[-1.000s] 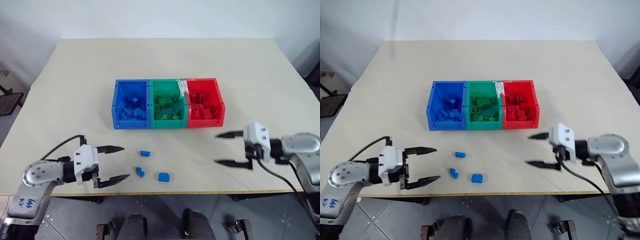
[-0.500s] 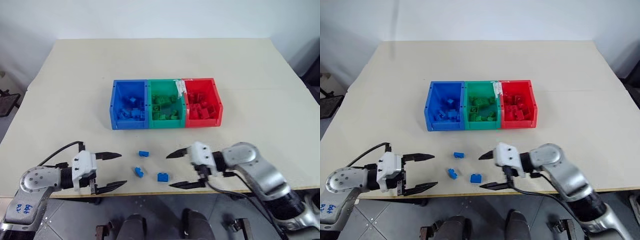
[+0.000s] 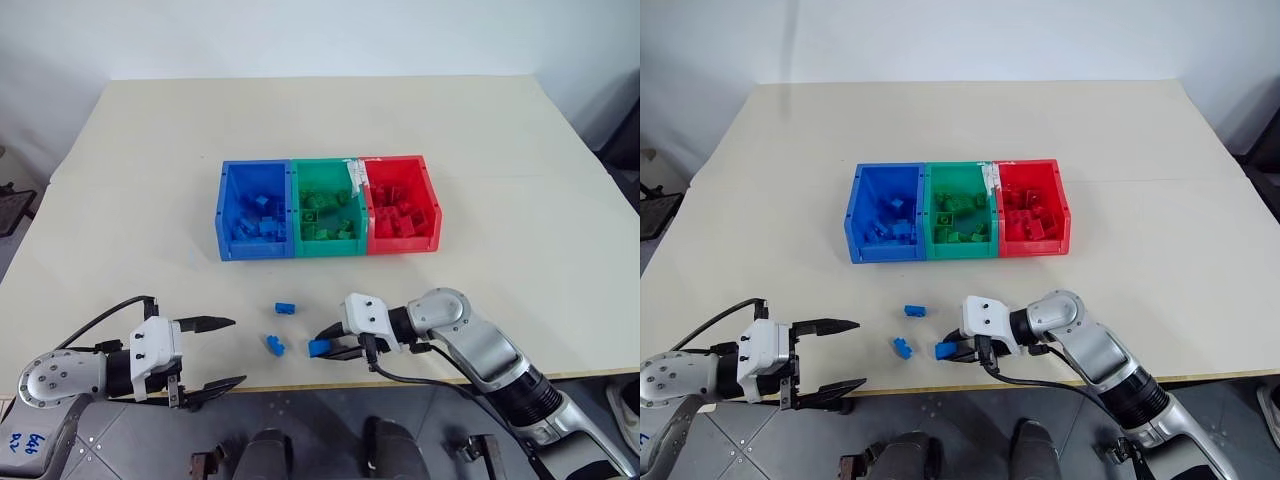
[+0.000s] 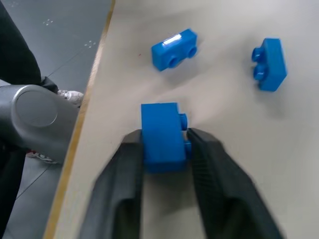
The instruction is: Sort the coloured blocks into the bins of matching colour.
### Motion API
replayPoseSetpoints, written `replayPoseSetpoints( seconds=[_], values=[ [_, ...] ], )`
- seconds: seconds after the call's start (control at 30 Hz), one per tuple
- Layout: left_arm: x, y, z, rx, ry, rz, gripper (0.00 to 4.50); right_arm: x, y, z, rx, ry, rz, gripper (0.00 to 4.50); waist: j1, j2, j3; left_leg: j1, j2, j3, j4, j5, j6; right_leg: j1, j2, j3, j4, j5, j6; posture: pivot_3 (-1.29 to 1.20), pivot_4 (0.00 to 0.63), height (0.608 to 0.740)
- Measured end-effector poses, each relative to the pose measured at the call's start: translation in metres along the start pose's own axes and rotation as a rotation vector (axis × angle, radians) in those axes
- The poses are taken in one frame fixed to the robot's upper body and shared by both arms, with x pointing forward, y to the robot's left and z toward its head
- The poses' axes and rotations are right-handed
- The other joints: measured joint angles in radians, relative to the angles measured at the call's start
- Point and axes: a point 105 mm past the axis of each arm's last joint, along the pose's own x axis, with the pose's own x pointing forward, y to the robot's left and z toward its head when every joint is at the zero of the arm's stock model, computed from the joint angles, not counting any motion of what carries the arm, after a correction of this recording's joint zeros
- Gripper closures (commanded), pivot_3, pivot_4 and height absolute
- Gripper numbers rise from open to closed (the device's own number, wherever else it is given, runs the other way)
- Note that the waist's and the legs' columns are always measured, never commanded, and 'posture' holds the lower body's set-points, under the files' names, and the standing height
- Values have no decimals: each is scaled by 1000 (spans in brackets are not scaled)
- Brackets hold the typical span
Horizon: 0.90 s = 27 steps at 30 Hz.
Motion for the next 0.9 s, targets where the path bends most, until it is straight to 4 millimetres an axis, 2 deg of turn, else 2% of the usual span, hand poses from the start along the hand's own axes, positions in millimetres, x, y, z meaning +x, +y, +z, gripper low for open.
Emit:
replayPoseSetpoints(
  seconds=[0.1, 0.17, 0.23, 0.3, 0.37, 0.43, 0.57, 0.63, 0.67, 0.77, 0.9],
  values=[
    [1, 7, 3, -24, -38, 60, 0, -4, -6, 5, 1, -37, -28, 3637, 0, 0, 0, 0, 0, 0, 0, 0, 0, 0, 0, 0, 0, 0, 0, 0, 150, 740],
    [2, 12, 6, -45, -71, 113, 0, -9, -17, 20, -7, -95, -63, 3637, 0, 0, 0, 0, 0, 0, 0, 0, 0, 0, 0, 0, 0, 0, 0, 0, 150, 740],
    [0, 19, 8, -71, -107, 188, 0, -14, -35, 44, -10, -177, -111, 3637, -7, 0, 0, 1, 1, 0, 0, 0, 0, 0, 0, 0, 1, 0, 0, 0, 150, 740],
    [-3, 25, 8, -104, -138, 278, 0, -17, -64, 79, -32, -260, -196, 3637, -23, 0, 0, 1, 1, 0, 0, 0, -1, -1, 1, 0, 3, 0, 0, 0, 150, 740],
    [-6, 27, 8, -115, -145, 327, 0, -19, -81, 107, -80, -314, -256, 3637, -27, 0, 0, 1, 1, -1, -1, 0, -1, -1, 1, -1, 4, 0, 0, 0, 150, 740],
    [-12, 27, 4, -131, -132, 369, 0, -12, -99, 123, -86, -338, -305, 3637, -30, 0, 0, 1, 1, 0, -1, 0, -2, -1, 1, -1, 4, 0, 0, 0, 150, 740],
    [-21, 27, -2, -151, -108, 423, 0, 10, -138, 139, -101, -326, -443, 3637, -42, 0, 0, 1, 1, 0, -2, 0, -2, -2, 1, -1, 4, 0, 0, 0, 150, 740],
    [-24, 29, -3, -146, -104, 437, 0, 18, -154, 146, -132, -303, -513, 2909, -42, 0, 0, 1, 1, 0, -2, 0, -2, -2, 1, -1, 4, 0, 0, 0, 150, 740],
    [-25, 30, -3, -141, -104, 444, 0, 20, -156, 146, -132, -302, -516, 2682, -42, 0, 0, 1, 1, -1, -2, 0, -2, -2, 1, -1, 4, 0, 0, 0, 150, 740],
    [-28, 35, -5, -144, -103, 460, 0, 23, -162, 134, -101, -283, -518, 1640, -42, 0, 0, 0, 1, -1, -2, 0, -2, -2, 1, -1, 3, 0, 0, 0, 150, 740],
    [-28, 38, -2, -129, -111, 461, 0, 8, -166, 122, -115, -261, -535, 224, -50, 0, 0, 0, 1, -1, -2, 0, -2, -2, 1, -2, 3, 0, 0, 0, 150, 740]
  ],
)
